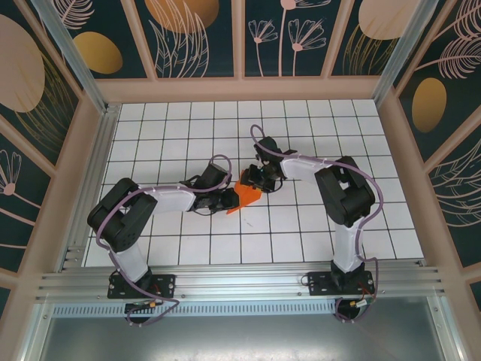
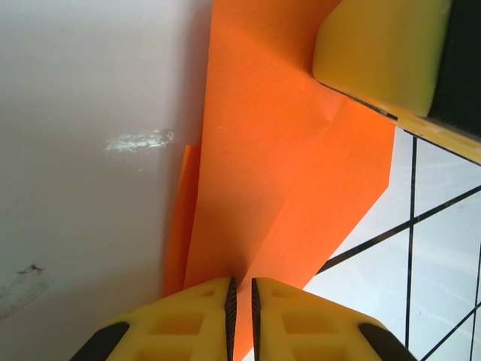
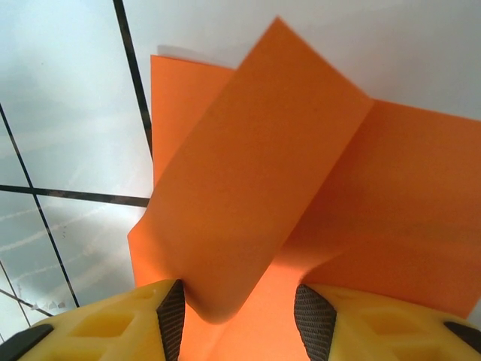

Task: Fold a paper plane with a square sheet of paper (pick it up from the middle)
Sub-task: Fourth fold the wing at the center of the table.

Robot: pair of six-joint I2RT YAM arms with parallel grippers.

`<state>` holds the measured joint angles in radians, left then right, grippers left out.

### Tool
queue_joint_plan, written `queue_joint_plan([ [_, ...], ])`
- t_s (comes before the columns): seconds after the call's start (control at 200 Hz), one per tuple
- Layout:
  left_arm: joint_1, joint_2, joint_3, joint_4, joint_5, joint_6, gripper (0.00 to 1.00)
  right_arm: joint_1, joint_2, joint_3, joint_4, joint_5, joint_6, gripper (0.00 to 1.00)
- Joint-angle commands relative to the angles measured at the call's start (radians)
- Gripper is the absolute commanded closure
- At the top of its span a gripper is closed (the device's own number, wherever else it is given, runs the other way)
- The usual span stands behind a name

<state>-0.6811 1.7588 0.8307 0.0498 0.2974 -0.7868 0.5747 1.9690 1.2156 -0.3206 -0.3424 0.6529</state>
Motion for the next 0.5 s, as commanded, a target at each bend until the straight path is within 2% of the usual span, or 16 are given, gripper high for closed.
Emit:
queue_joint_plan([
  [0.0,0.000,0.000,-0.004,-0.033,-0.031,-0.005,0.84,-0.022,0.105,-0.085,-0.073,0.125,-0.069,0.51],
  [0.15,0.000,0.001,-0.002,-0.031,-0.025,-0.007,0.85,-0.021,0.102,-0.078,-0.075,0.144,-0.105,0.54],
  [0.415,0.003,-0.039,0.016,-0.015,-0.013,-0.028,0.81,-0.019,0.170,-0.030,-0.192,0.296,-0.061,0.57],
  [0.495,0.002,-0.098,0.012,0.000,-0.014,-0.045,0.81,-0.011,0.190,-0.012,-0.220,0.323,-0.047,0.58],
])
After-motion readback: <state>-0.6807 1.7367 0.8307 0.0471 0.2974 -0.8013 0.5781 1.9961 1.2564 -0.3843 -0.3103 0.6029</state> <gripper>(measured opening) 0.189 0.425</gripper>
